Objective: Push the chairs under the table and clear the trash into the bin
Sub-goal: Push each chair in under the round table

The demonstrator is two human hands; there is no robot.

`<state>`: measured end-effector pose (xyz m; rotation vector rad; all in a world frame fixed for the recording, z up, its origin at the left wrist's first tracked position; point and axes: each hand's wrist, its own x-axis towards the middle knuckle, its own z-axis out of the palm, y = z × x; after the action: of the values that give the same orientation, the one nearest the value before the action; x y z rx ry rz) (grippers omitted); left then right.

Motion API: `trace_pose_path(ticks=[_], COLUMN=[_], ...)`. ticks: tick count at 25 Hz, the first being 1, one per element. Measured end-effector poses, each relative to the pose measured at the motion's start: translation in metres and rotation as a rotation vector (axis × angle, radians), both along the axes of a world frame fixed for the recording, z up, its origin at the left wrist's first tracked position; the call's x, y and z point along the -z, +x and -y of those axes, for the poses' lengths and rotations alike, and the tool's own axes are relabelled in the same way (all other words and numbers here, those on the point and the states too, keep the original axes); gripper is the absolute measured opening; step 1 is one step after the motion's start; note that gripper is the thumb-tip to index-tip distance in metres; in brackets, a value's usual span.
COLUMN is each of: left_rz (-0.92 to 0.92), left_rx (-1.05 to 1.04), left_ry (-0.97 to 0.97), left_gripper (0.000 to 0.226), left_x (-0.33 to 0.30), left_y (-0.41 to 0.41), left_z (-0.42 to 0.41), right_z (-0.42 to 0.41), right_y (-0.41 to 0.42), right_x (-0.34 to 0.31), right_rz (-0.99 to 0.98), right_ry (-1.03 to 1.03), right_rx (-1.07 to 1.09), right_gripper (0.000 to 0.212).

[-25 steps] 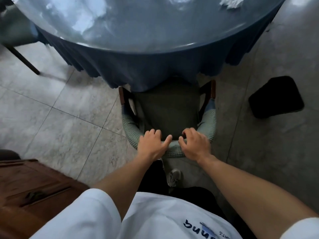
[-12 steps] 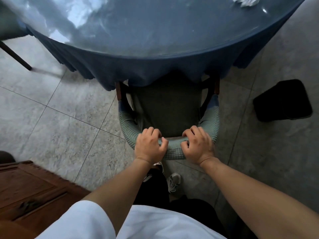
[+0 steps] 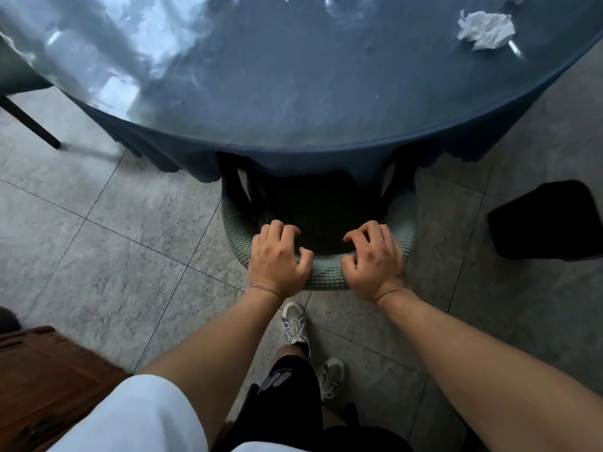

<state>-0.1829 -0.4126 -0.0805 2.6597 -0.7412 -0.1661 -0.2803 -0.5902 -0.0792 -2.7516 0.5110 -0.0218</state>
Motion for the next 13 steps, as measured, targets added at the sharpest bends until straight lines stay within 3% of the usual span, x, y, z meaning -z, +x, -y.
trace_pose_path(ticks=[8,13], left_rz=[0.106,0.296], left_rx=[-0.014,0.049], left_ry=[-0.055,-0.109], left_gripper=[0.047,0.063], left_x=[0.000,0.002], left_y=[0.061,0.099], left_z=[0.025,0.041], right_z=[0.025,0.041], right_y=[0.060,0.099], right_x=[0.003,0.006], right_rz=[0.182,0.350], right_ry=[-0.045,-0.069], right_rx=[-0.072,-0.113], right_gripper=[0.040,0.059])
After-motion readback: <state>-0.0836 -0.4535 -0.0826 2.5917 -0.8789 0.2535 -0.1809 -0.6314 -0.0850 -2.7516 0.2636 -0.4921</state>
